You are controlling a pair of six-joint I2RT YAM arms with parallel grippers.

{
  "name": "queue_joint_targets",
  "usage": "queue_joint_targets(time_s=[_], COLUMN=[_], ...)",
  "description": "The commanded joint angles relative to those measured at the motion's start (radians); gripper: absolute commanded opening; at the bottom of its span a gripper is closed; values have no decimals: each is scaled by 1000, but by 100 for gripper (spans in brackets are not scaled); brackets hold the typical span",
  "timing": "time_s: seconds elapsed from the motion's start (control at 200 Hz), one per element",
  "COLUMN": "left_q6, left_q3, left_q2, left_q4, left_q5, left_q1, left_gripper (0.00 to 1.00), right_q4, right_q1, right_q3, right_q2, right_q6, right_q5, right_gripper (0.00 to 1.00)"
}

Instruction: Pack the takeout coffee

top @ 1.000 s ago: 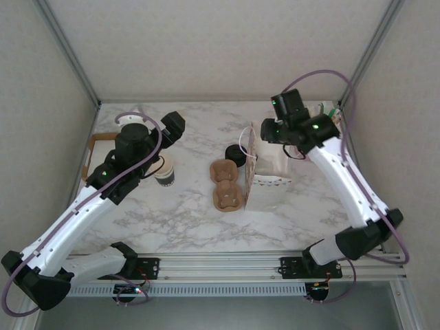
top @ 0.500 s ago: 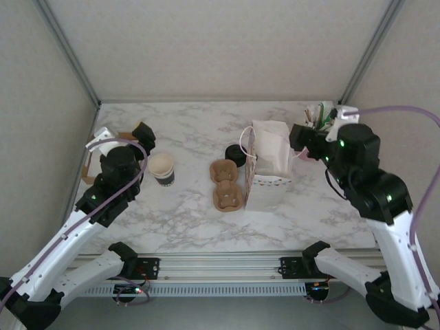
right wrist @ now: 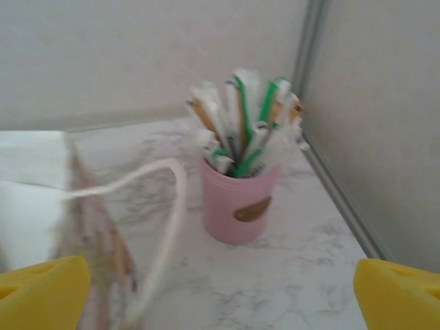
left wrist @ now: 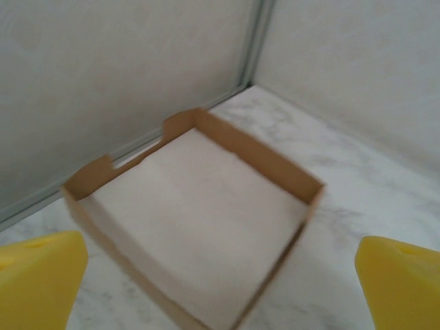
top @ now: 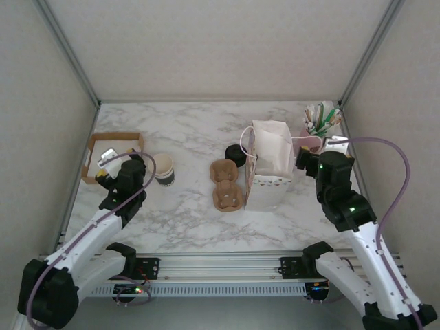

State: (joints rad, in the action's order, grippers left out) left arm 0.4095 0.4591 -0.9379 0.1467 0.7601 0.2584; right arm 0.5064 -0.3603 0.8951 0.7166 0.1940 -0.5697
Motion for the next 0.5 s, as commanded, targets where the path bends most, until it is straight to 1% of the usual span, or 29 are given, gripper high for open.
queue_joint_targets(time_s=[0.0, 0.045, 0.12, 0.205, 0.3, 0.356, 0.386, 0.491], left_q6=[-86, -136, -187, -234, -261, -269, -272, -270], left_q3=[-75, -114, -177, -245, -317, -334, -333, -333], left_q2=[-12, -14, -21, -24, -35, -54, -67, -115], left_q4=[219, 296, 409, 528, 667, 706, 713, 752], left_q5=[-108, -163, -189, -289, -344, -365, -368, -383], left_q1=[-63, -92, -121, -175, -218, -234, -242, -257], left_gripper=[100, 100, 100, 100, 100, 100, 100, 100], right_q4=[-149, -183, -255, -371, -529, -606, -649, -766], right_q1=[108, 148, 187, 193, 193, 194, 193, 193], right_q3=[-98, -144, -222, -319, -421, -455, -503, -552], right_q2=[-46, -48, -39, -31, -13, 9, 26, 95], right_q6=[23, 31, 38, 32, 25, 26, 18, 8], right_q5=[64, 95, 127, 130, 119, 109, 113, 104], right_gripper=[99, 99, 99, 99, 99, 99, 99, 99])
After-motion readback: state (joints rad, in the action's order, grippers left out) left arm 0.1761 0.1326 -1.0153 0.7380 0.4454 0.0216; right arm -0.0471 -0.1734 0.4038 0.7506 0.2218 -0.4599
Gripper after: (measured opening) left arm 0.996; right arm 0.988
